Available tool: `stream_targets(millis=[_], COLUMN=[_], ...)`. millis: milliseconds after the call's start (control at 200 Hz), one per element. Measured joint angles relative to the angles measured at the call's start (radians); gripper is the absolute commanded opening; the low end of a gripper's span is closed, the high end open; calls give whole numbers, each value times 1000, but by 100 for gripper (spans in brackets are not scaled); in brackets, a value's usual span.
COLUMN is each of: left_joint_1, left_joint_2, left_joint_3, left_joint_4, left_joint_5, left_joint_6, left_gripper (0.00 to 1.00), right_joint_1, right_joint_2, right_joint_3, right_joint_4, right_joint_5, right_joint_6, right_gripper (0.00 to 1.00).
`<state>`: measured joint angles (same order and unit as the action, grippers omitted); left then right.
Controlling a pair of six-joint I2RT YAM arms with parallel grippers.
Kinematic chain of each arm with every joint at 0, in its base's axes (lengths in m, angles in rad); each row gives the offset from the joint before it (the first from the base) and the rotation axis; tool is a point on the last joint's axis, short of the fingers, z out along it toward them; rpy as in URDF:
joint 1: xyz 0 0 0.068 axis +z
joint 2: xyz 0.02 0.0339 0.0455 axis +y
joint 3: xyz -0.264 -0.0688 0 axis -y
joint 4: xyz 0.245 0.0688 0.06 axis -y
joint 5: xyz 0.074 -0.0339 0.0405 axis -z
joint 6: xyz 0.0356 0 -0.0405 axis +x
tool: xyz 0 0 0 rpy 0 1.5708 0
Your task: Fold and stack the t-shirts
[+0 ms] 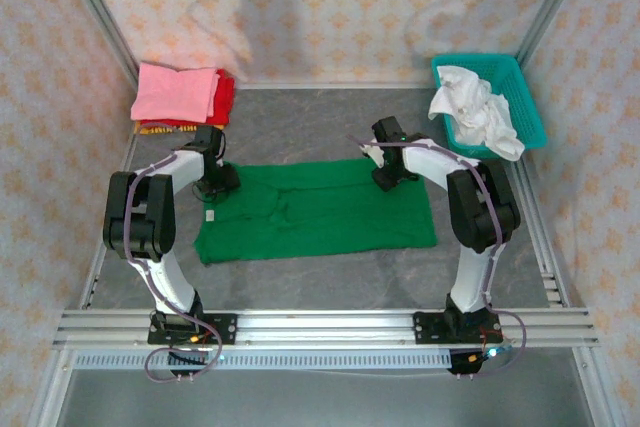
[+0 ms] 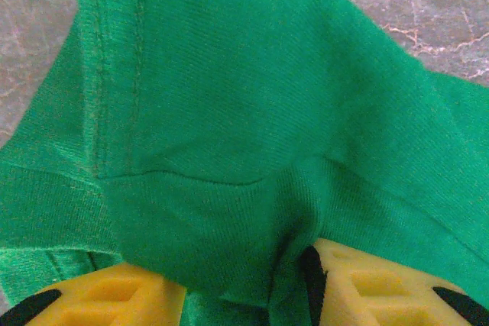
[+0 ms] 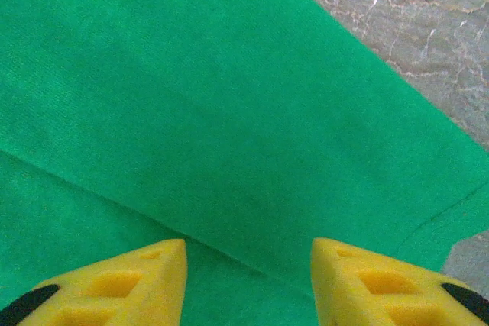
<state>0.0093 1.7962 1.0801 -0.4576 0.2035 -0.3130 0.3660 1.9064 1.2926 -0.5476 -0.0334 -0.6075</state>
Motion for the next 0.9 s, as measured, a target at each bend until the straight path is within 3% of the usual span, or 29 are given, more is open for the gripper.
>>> stream_targets(millis=[440,861,871,896], left_joint_1=[0,0,0,0], left_joint_2=[0,4,4,4], left_joint_3=[0,0,0,0], left_joint_4=[3,6,6,6], left_joint_5=[7,10,10,10], left_joint_6=[0,-3,-3,-3], left_gripper=[46,46,46,46], right_joint_1=[0,0,0,0], right_joint_2=[21,-60,-61,-62], right_joint_3=[0,-12,-13,-16], right_joint_4=[52,32,32,33], right_joint_5=[66,79,80,84], right_joint_6=[-66,-60,-60,-60], right_gripper=[0,0,2,19])
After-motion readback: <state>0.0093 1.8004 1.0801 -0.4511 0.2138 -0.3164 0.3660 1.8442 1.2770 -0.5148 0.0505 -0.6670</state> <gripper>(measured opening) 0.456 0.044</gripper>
